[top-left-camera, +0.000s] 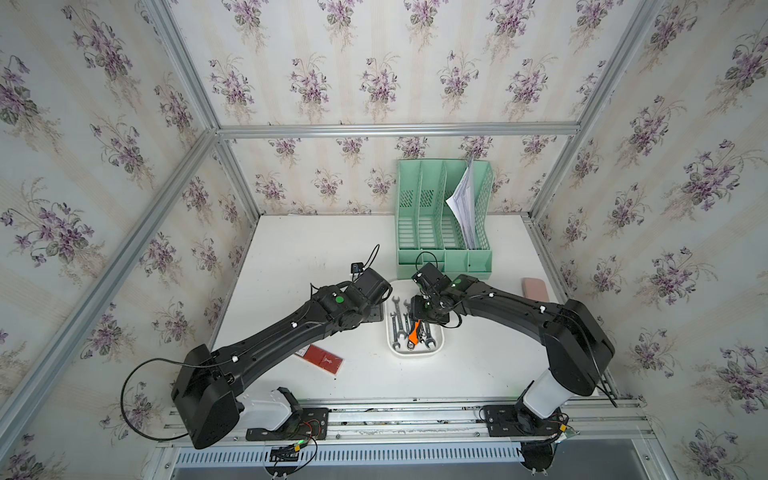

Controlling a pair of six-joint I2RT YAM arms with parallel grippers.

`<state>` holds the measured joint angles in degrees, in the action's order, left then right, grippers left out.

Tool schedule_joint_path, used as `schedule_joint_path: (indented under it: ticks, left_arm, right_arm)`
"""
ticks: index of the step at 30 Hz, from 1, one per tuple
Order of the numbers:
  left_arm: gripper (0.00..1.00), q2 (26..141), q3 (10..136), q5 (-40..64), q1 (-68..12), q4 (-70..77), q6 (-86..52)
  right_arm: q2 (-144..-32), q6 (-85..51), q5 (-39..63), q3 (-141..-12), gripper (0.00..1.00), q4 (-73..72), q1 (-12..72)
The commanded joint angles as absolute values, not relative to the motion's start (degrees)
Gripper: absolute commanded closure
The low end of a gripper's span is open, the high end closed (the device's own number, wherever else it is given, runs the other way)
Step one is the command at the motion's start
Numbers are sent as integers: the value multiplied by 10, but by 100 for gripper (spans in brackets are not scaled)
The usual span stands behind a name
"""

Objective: Take out the wrench from the storage box
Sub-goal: Pick up the wrench from the storage box.

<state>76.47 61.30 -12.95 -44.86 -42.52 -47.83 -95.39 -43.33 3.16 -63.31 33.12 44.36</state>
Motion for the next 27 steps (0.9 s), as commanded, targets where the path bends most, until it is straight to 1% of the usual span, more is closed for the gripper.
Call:
schedule_joint_path:
  ticks: [1,4,10,15,23,27]
  left_arm:
    - [28,761,611,-139,-442,-431,-458]
    - [25,768,615,-135,-439,-433,-450]
    - [22,768,613,-132,-433,-437,-441]
    - [20,755,602,-132,-423,-435,-438]
    - [18,729,580,-131,-411,-435,-439]
    - [17,727,578,-132,-408,-439,-440]
  right_arm:
    - [-971,-441,6,-628,39,337,445]
    - [-994,-443,1,-631,39,333,448]
    - [-1032,-445,1,-656,39,328,461]
    - [-1057,-446,-5,-675,43,338,470]
    - [-1076,-445,-36,-689,57,365,473]
    - [-1075,-446,-42,-688,67,367,473]
